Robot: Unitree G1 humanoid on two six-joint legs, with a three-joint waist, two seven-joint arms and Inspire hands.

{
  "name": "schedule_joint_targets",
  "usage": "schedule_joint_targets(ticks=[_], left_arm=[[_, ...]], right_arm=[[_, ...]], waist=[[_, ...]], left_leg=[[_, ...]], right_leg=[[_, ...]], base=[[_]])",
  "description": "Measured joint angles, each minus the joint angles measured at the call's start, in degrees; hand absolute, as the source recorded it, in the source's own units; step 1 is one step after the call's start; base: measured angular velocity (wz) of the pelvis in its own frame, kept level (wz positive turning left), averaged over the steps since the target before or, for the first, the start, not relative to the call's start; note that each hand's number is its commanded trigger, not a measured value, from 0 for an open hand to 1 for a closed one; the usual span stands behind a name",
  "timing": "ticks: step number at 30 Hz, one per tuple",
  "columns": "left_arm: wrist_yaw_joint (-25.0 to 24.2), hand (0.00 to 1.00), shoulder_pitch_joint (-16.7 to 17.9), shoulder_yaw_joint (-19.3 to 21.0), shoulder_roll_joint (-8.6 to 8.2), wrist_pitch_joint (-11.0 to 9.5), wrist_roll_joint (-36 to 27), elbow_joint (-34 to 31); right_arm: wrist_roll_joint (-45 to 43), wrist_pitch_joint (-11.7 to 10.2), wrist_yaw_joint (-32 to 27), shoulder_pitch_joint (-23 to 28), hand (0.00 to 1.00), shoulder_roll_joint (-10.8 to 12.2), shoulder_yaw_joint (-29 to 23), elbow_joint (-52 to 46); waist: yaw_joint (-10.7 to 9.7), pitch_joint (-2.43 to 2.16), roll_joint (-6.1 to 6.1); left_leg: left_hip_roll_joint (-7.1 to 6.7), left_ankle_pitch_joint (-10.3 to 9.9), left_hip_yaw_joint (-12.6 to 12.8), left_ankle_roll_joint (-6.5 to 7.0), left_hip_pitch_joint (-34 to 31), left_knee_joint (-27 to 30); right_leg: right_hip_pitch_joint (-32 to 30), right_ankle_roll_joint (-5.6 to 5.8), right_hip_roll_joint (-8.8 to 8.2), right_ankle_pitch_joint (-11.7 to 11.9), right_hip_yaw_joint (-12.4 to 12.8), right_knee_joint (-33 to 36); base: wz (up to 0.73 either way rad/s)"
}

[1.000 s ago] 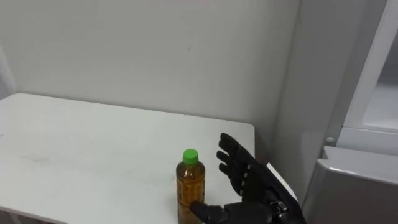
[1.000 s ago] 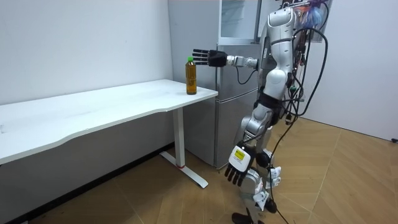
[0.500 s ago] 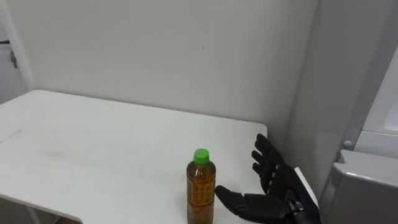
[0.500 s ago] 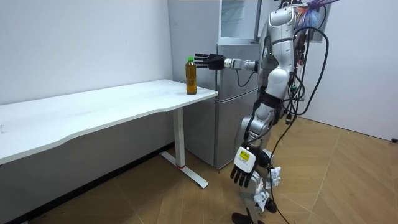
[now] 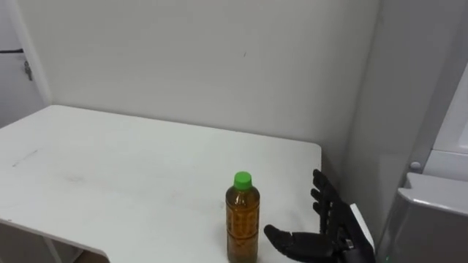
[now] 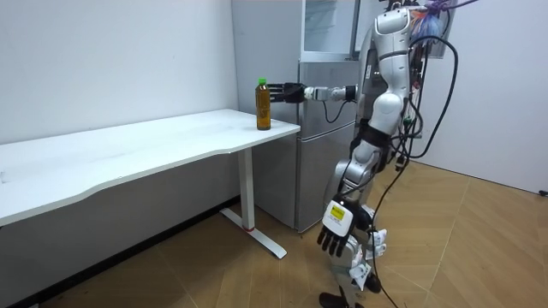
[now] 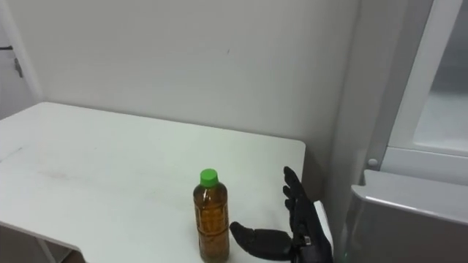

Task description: Put the bottle in the upper fridge

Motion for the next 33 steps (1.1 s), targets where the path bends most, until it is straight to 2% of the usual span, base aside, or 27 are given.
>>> schedule_joint_targets(ticks=[7,17,22,28,33], left_arm=[[-0.5,0.00,0.2,0.0,0.02,0.2,0.1,-0.1],[-2.5,0.00,0.1,0.1,0.37,-0.1,0.5,0.0],[-2.7,0.00,-0.1,0.1,0.41,-0.2,0.5,-0.1],[-2.7,0.00,-0.4,0.1,0.42,-0.5,0.5,-0.1],[-2.6,0.00,-0.6,0.1,0.42,-0.5,1.1,-0.1]], right_arm=[[0.0,0.1,-0.6,-0.4,0.00,-0.1,0.1,4.1],[-1.3,0.2,1.4,-1.1,0.00,-0.1,1.0,5.5],[-1.7,0.2,2.3,-1.2,0.00,-0.1,1.2,5.5],[-1.7,0.2,2.9,-1.2,0.00,-0.1,1.7,5.8],[-1.7,0.2,3.6,-1.3,0.00,-0.1,2.2,8.1]], waist=[[0.2,-0.19,-0.45],[2.0,-0.31,-1.68],[2.5,-0.28,-1.63],[2.8,0.04,-1.43],[3.0,0.04,-1.42]], left_leg=[[-0.54,0.1,-1.1,0.16,-0.1,0.4],[-0.86,0.1,-1.2,0.30,-0.3,0.5],[-0.82,0.1,-1.3,0.31,-0.1,0.5],[-0.81,0.1,-1.7,0.31,-0.4,0.4],[-0.80,0.1,-2.6,0.31,-0.8,0.5]], right_leg=[[0.6,0.38,-0.73,-0.2,-1.2,0.0],[0.7,0.59,-0.92,-0.3,-0.8,-0.3],[0.9,0.70,-0.85,-0.3,-0.9,-0.6],[1.1,0.72,-0.87,-0.3,-1.8,-0.7],[1.2,0.74,-0.93,-0.3,-2.1,-0.6]], base=[[0.10],[0.01],[0.00],[0.05],[0.08]])
